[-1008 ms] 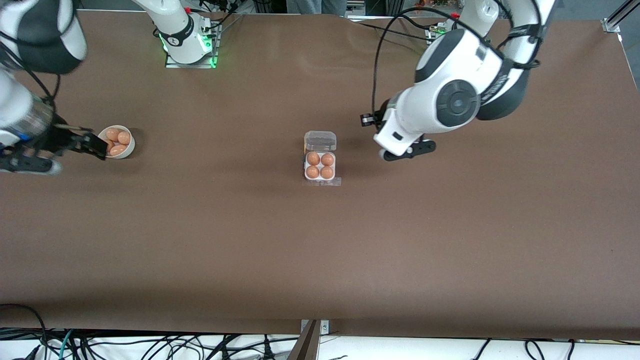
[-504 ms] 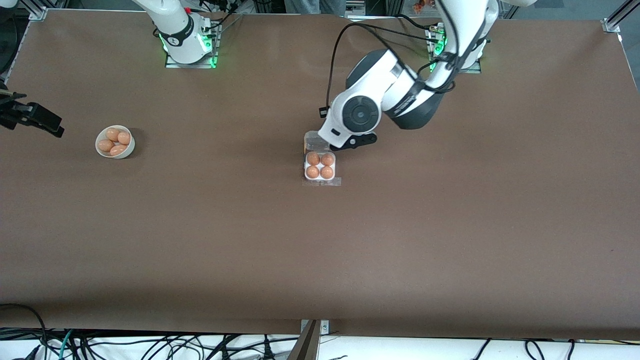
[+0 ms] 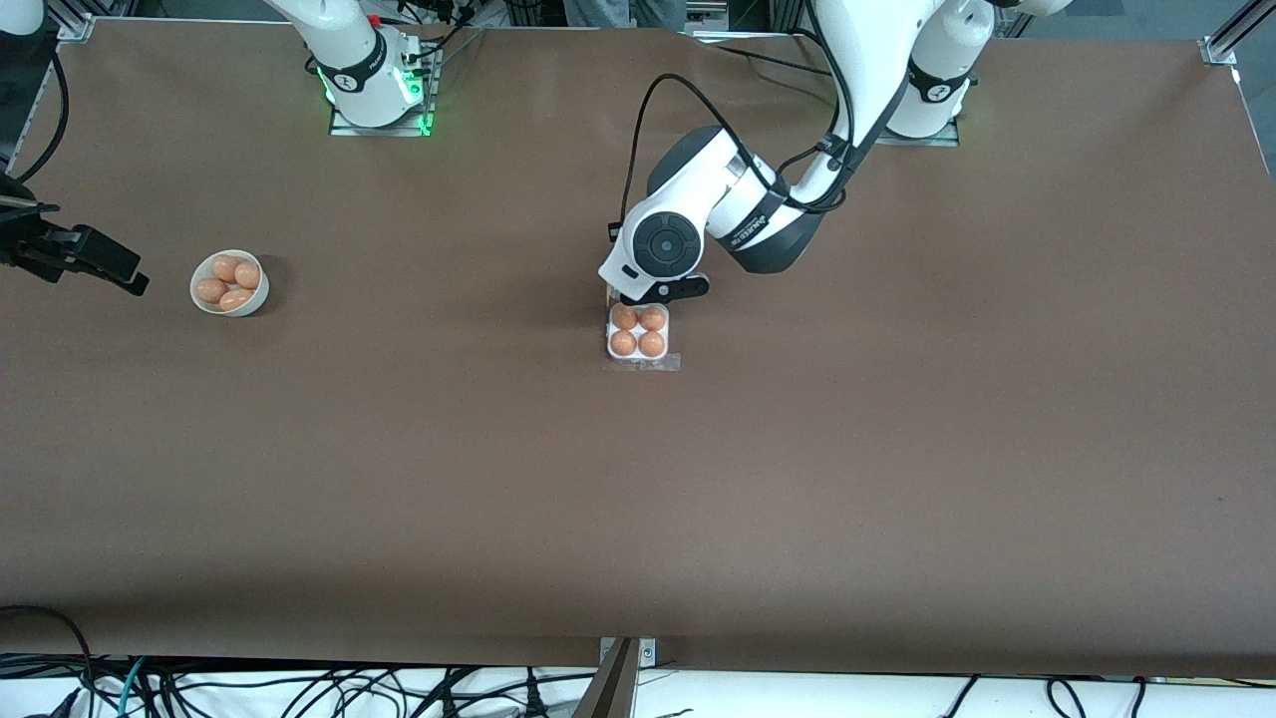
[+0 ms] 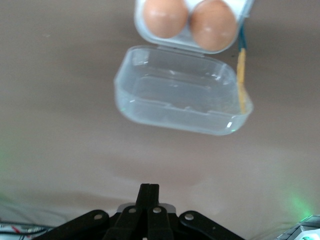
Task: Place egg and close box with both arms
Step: 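Bring the left gripper onto the open carton lid, then fold the lid down over the eggs and press it shut with the left gripper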
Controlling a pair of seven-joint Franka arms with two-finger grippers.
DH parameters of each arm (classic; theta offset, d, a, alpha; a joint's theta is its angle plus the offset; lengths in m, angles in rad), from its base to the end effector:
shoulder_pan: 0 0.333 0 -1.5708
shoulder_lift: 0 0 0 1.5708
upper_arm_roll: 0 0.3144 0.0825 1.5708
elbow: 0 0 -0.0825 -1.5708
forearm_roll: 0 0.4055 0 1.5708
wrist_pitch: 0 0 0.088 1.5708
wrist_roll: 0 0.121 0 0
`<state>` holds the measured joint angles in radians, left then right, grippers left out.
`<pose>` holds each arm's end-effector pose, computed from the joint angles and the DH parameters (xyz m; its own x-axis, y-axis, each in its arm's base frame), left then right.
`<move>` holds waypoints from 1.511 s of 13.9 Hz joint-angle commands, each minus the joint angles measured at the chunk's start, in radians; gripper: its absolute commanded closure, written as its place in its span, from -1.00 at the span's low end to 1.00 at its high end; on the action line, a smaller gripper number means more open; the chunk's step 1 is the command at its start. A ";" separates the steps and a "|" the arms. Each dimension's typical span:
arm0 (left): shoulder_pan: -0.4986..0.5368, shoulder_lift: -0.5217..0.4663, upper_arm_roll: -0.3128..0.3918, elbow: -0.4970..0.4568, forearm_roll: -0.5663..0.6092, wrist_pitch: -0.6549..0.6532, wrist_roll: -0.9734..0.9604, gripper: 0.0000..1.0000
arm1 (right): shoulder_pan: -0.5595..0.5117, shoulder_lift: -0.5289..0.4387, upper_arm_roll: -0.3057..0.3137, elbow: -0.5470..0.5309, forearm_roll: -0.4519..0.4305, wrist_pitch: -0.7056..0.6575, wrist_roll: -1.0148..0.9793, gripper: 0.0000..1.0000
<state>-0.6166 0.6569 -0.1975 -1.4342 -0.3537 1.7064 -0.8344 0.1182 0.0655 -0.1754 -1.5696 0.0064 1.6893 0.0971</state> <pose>0.4624 -0.5145 0.2737 0.8195 0.1281 -0.5585 0.1530 -0.9882 -0.0021 0.6063 -0.0309 0.5821 0.9866 -0.1534 0.0554 -0.1536 -0.9881 -0.0003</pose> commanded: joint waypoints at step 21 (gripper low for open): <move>-0.048 0.064 0.026 0.026 0.124 0.153 0.061 1.00 | 0.000 -0.024 0.036 -0.018 0.000 -0.095 0.001 -1.00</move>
<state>-0.6572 0.7053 -0.1773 -1.4335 -0.2639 1.8415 -0.7822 0.1200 0.0570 -0.1447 -1.5730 0.0082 1.5898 0.0986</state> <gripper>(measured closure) 0.991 0.000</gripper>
